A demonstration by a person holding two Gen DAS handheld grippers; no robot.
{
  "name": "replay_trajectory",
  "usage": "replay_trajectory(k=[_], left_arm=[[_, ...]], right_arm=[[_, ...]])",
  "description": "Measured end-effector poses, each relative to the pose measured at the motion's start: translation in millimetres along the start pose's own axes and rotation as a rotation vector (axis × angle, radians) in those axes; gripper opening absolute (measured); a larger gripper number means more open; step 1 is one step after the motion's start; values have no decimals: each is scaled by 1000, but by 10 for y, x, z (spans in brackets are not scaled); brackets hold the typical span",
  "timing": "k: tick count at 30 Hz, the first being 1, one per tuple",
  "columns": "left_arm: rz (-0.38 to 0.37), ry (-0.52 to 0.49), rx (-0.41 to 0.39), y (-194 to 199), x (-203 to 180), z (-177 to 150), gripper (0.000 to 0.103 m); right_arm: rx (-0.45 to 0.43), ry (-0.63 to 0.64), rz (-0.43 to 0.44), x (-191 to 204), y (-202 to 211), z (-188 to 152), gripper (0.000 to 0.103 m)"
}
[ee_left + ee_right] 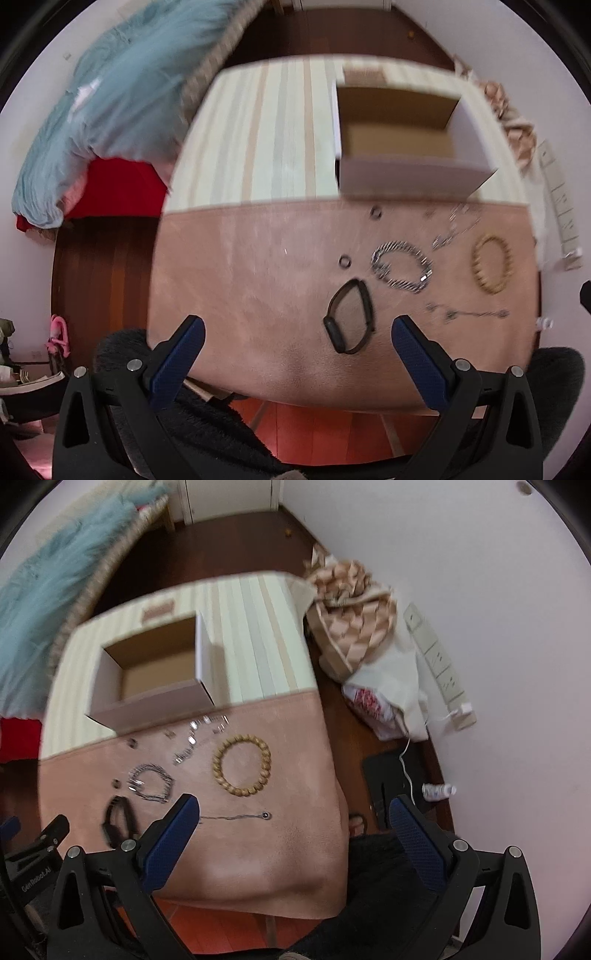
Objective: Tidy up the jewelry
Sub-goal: 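Grasp the black watch band with the left gripper while the right grasps the wooden bead bracelet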
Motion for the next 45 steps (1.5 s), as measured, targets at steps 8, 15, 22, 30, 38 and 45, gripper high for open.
replay_trajectory(k=[8, 15, 22, 30, 38, 45], left_arm=[[-70, 26, 155, -638, -83, -55, 91], [-160, 60, 190, -803, -90, -61, 91], [-224, 50, 217, -974, -153, -53, 20], [-135, -29, 99, -943, -124, -15, 10], [-91, -50, 12, -600, -46, 146, 10], [-108, -52, -10, -351, -127, 306, 10]], right_arm=[[84, 23, 7, 150, -583, 15, 97], [119, 20, 31, 200, -795, 80, 91], [135, 8, 38, 188, -950, 202, 82], [158, -7, 47, 168, -1201, 282, 72], [166, 4, 91, 326, -1358, 251, 43], [149, 8, 154, 429, -1296, 206, 9]])
Point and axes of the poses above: each gripper's, at about its wrist camera, not at the fingertips, and y roughly against the way its jaws point, x to its left, z to its top, the point moved 9 cm from there along -y, roughly the way its jaws point, and after that the axes turned 13 degrees about x, right-handed, at the moved point
